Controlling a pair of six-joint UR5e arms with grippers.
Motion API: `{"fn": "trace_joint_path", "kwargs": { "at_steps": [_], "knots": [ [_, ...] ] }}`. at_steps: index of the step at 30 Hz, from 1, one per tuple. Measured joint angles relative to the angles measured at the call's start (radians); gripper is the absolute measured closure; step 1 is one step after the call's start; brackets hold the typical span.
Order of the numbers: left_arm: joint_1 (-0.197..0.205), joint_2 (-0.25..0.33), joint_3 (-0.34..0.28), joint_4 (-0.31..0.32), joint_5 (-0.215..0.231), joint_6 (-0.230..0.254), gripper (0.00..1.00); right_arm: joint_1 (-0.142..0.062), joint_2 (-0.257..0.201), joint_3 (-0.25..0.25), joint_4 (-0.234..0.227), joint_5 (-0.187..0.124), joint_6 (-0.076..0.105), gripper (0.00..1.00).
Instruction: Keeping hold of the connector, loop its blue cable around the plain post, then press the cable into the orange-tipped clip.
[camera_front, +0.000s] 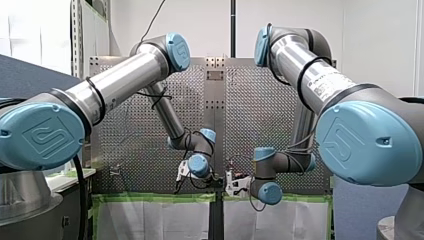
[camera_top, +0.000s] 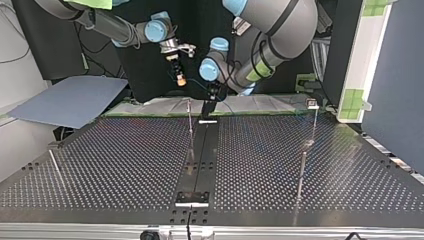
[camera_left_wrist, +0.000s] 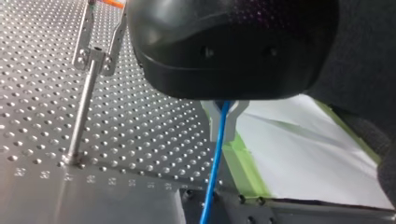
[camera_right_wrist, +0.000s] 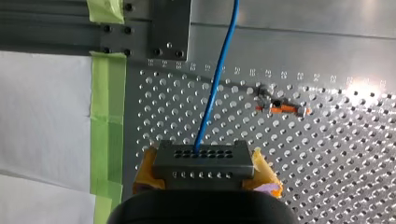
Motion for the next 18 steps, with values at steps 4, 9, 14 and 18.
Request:
{"fn": "trace_joint_path", "kwargs": {
  "at_steps": [4,9,14,18],
  "knots": [
    [-0.015,0.0,-0.004,0.038,-0.021,0.0,1.0,-0.012,0.0,-0.011,0.018,0.003,0.0,1.0],
    [-0.036,0.0,-0.004,0.077,-0.026,-0.014,1.0,-0.032,0.0,-0.032,0.047,0.007,0.001,1.0],
    [-0.06,-0.001,-0.004,0.096,-0.036,-0.017,1.0,-0.054,0.0,-0.053,0.085,0.008,0.001,1.0],
    [-0.08,-0.001,-0.004,0.1,-0.068,-0.016,1.0,-0.071,0.0,-0.067,0.109,0.009,-0.001,1.0]
  ]
}}
